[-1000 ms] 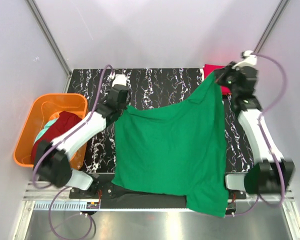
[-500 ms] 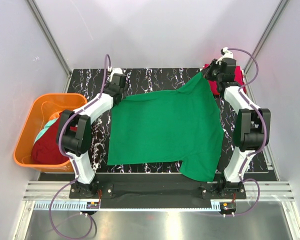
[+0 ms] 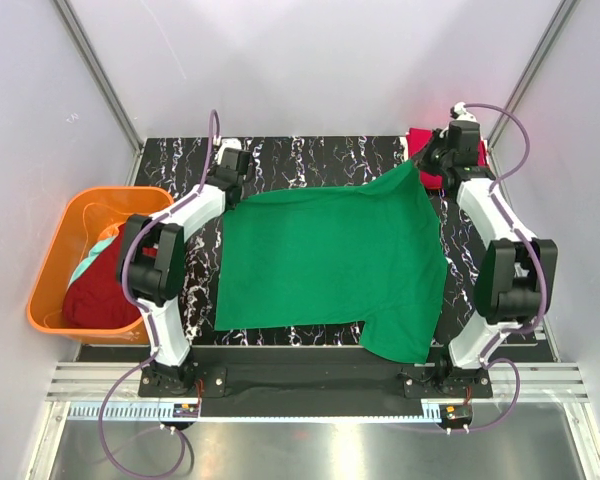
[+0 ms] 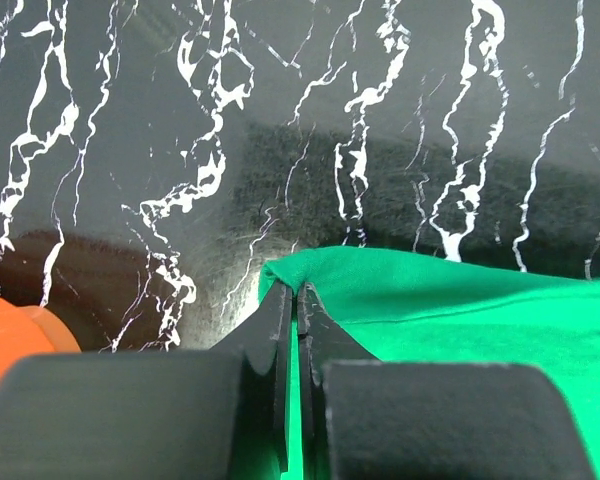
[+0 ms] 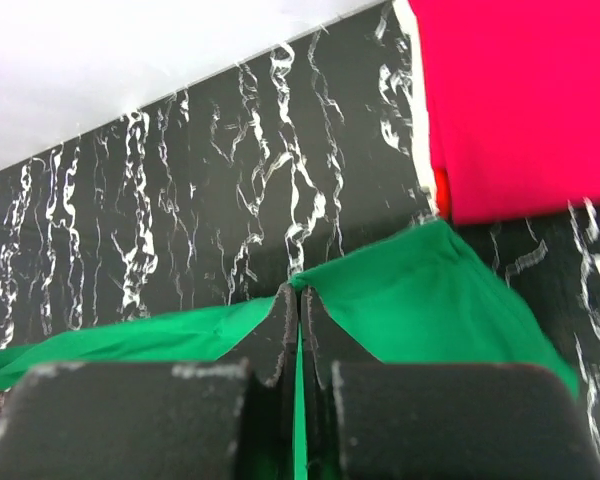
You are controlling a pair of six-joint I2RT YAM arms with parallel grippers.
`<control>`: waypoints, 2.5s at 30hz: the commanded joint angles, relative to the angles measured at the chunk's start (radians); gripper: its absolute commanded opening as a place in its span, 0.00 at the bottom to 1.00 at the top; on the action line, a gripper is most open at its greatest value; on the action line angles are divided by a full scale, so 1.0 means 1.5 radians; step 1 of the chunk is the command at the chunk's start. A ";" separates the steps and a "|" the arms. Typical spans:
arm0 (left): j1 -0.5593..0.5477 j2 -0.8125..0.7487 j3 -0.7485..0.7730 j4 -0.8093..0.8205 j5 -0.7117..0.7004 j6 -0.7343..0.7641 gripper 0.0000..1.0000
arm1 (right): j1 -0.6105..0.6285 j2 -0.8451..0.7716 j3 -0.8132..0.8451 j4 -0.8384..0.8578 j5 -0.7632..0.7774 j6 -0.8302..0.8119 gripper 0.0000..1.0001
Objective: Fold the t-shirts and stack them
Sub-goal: Fold the tshirt
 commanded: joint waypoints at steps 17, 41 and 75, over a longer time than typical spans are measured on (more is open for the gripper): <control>0.005 -0.008 0.022 -0.062 -0.041 -0.019 0.00 | -0.001 -0.163 -0.114 -0.264 0.100 0.059 0.00; -0.033 -0.047 -0.073 -0.098 -0.029 -0.046 0.00 | -0.004 -0.194 -0.209 -0.291 0.160 0.065 0.00; -0.035 -0.245 -0.243 -0.092 -0.017 -0.271 0.53 | -0.023 -0.210 -0.216 -0.298 0.137 0.048 0.00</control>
